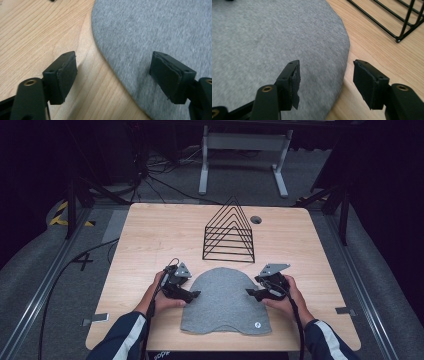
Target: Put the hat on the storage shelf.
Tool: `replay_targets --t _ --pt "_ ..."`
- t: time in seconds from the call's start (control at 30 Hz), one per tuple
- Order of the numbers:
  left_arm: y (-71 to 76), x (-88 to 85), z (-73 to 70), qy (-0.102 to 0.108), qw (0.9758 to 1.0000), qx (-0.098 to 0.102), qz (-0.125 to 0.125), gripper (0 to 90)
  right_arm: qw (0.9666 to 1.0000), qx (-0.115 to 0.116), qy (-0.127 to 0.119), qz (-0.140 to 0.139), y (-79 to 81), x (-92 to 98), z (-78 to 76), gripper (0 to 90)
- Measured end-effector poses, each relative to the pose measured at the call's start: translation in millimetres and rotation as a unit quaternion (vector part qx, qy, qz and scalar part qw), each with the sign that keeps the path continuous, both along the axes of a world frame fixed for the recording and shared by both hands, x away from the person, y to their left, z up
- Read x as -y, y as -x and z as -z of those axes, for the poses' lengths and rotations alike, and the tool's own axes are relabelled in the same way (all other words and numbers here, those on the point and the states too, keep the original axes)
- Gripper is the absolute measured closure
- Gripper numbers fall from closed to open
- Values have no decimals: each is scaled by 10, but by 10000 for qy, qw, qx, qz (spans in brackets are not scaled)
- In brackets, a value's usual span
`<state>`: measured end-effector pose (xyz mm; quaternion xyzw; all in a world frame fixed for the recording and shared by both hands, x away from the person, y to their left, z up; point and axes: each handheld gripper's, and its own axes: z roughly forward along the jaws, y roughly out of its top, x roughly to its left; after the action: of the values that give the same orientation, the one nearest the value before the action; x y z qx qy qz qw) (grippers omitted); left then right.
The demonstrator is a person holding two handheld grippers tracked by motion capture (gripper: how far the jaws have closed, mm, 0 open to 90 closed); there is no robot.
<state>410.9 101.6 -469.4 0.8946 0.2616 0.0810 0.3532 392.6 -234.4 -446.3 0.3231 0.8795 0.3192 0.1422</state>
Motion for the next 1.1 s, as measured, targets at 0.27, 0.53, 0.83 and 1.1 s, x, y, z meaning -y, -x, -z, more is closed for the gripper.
replay_targets --t 0.27,0.53,0.83,1.1 --pt "9 103 -7 -125 9999 -25 29 167 9998 -207 50 -5 -105 -117 94 280" --pt "13 188 -37 -291 9995 -83 -62 163 9995 -288 107 -92 -64 -175 54 479" --pt "54 170 -79 -166 9997 -141 -148 476 9990 -396 -79 -202 -35 -154 46 731" --pt "19 98 -70 49 9997 -253 19 823 9991 -322 -163 -221 -16 -125 45 836"
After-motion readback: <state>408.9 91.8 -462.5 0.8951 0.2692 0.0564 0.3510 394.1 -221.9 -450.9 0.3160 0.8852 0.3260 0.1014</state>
